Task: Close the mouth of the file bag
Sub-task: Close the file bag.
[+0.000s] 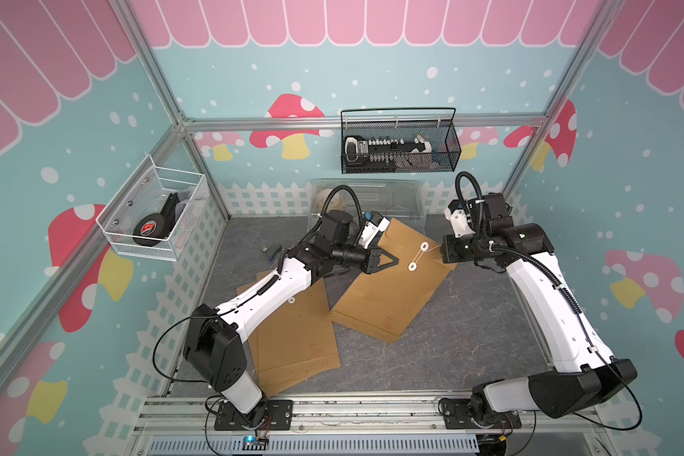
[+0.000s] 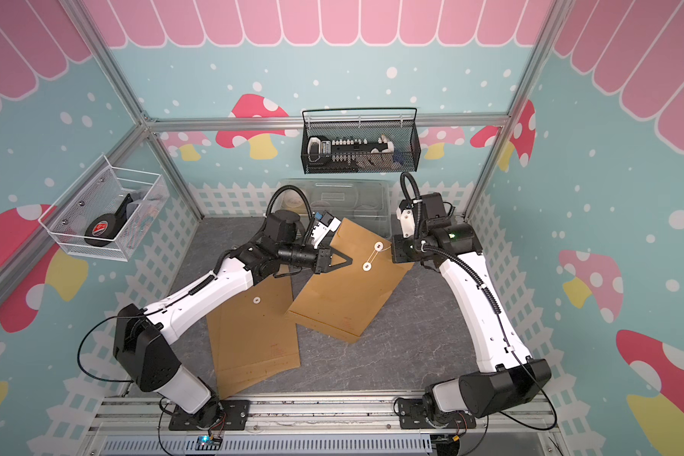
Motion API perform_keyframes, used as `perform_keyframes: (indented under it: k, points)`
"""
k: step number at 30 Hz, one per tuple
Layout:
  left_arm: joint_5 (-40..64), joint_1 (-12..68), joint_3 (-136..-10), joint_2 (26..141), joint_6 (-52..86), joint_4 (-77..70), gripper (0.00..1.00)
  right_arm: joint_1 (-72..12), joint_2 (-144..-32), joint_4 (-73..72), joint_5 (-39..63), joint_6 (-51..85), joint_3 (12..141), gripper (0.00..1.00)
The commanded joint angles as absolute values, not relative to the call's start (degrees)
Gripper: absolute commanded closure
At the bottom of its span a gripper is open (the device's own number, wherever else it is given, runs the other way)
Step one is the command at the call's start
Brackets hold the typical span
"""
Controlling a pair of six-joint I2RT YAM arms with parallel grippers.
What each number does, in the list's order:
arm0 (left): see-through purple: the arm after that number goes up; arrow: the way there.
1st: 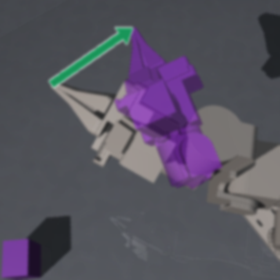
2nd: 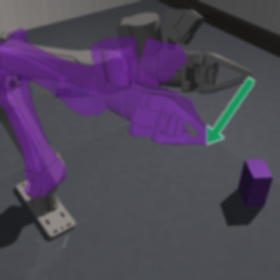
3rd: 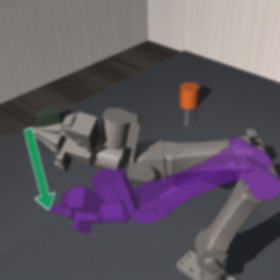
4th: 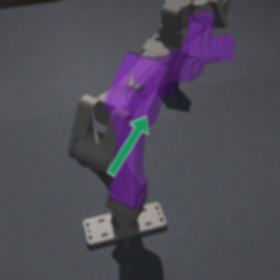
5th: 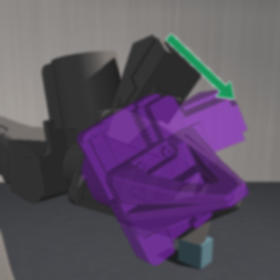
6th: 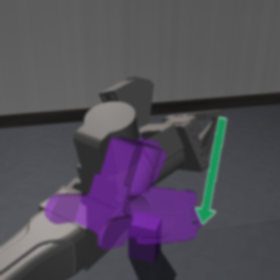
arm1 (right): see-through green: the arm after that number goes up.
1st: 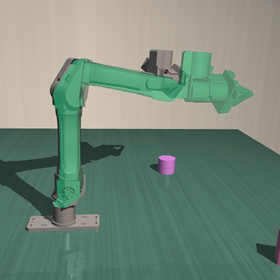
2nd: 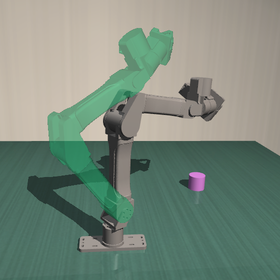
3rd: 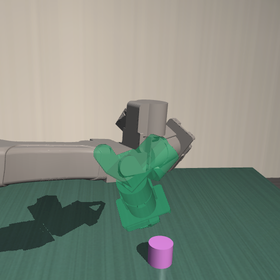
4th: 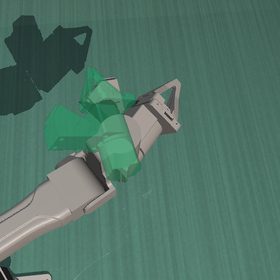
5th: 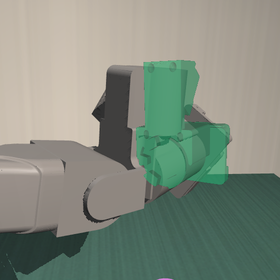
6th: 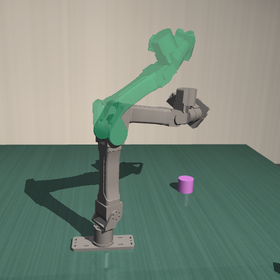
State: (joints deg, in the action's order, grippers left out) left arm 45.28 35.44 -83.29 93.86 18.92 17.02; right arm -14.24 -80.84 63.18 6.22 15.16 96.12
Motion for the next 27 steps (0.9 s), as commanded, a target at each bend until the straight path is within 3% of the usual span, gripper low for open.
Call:
perform_keyframes:
  k: [1, 10, 15, 27]
  points:
    - [46.94, 35.70, -83.96, 92.79, 18.85, 15.64, 1.00, -14.06, -81.70, 63.62, 7.10, 14.22, 96.85, 0.96]
    - [47.04, 35.74, -83.79, 92.98, 18.39, 16.68, 1.00, -13.54, -82.31, 63.88, 7.40, 14.11, 98.15, 0.86]
    - [47.11, 35.79, -83.69, 93.19, 17.63, 17.68, 1.00, -13.54, -83.28, 64.94, 9.33, 14.06, 100.31, 1.00]
    - [46.70, 36.03, -84.45, 93.14, 16.61, 18.73, 1.00, -13.60, -85.72, 67.30, 7.36, 13.08, 102.89, 1.00]
